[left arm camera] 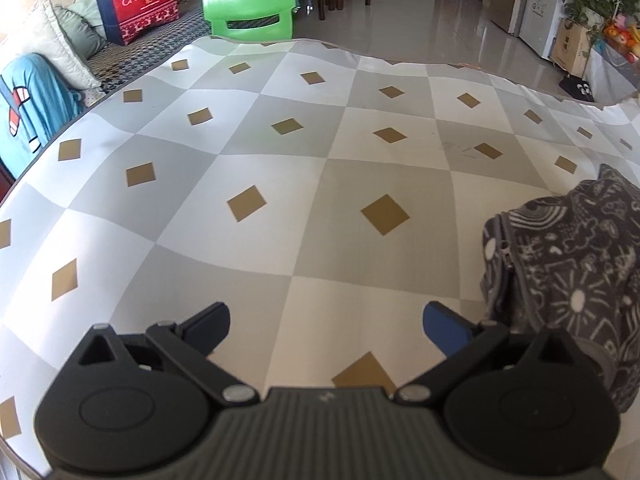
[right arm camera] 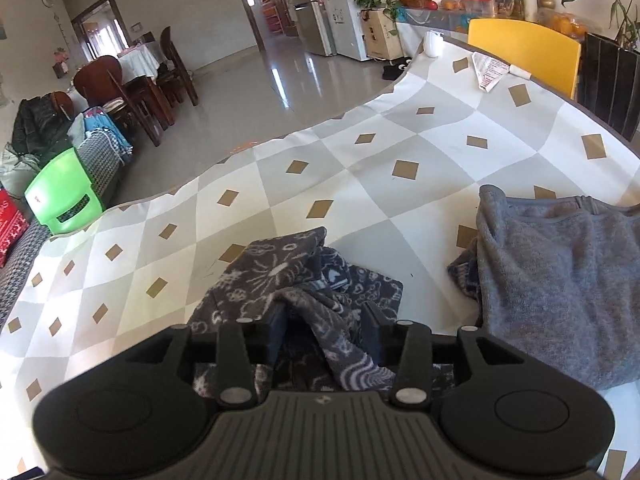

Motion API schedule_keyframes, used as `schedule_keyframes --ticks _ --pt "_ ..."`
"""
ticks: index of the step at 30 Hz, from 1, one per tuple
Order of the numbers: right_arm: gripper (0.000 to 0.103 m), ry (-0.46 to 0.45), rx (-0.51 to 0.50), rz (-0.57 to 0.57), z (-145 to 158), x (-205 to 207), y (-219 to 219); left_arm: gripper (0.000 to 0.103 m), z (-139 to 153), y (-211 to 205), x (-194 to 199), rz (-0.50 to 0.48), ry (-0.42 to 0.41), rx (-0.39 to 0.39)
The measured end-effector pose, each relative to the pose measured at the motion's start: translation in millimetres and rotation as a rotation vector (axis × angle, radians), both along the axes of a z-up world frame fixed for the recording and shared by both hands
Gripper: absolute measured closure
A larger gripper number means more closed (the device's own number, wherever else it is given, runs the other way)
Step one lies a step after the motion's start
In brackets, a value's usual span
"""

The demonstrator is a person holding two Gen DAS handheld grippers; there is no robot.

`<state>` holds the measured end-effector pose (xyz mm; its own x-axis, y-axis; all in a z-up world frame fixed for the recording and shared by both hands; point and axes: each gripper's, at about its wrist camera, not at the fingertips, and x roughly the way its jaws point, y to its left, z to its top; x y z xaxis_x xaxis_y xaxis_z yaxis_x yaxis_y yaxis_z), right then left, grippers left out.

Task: Fold clothes
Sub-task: 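Lower the right gripper onto the fleece heap edge and close it, then lift the gripped fleece with the right gripper toward the left gripper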

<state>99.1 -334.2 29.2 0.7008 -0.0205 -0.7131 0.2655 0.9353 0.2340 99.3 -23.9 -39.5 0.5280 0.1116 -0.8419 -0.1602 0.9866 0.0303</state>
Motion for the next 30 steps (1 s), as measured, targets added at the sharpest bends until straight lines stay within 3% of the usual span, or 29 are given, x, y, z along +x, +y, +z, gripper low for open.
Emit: schedule_keyframes --ticks 7,10,14,17,24,30 --pt "0.050 -0.044 -0.041 0.055 6.5 -10.4 -2.4 0.000 2.6 -51.9 0.8 -0.176 -0.056 -0.039" --pt "0.049 0.007 0.027 0.047 -1.6 -5.9 -13.4 0.000 6.5 -83.5 -3.4 -0.302 -0.089 -0.064" --pt "0.049 0.104 0.145 0.045 -22.1 0.6 -29.6 0.000 3.8 -124.1 -11.5 -0.424 -0.114 0.023" --pt "0.049 0.138 0.192 0.038 -31.6 2.3 -35.2 0.000 -1.7 -143.5 -13.6 -0.452 -0.123 0.071" --pt "0.049 0.161 0.113 0.031 -43.6 12.2 -29.0 0.000 15.5 -141.2 -18.4 -0.459 -0.163 -0.003" --pt "0.048 0.243 0.058 0.055 -73.6 26.0 -18.0 0.000 -12.8 -145.8 -12.1 -0.482 -0.064 0.034"
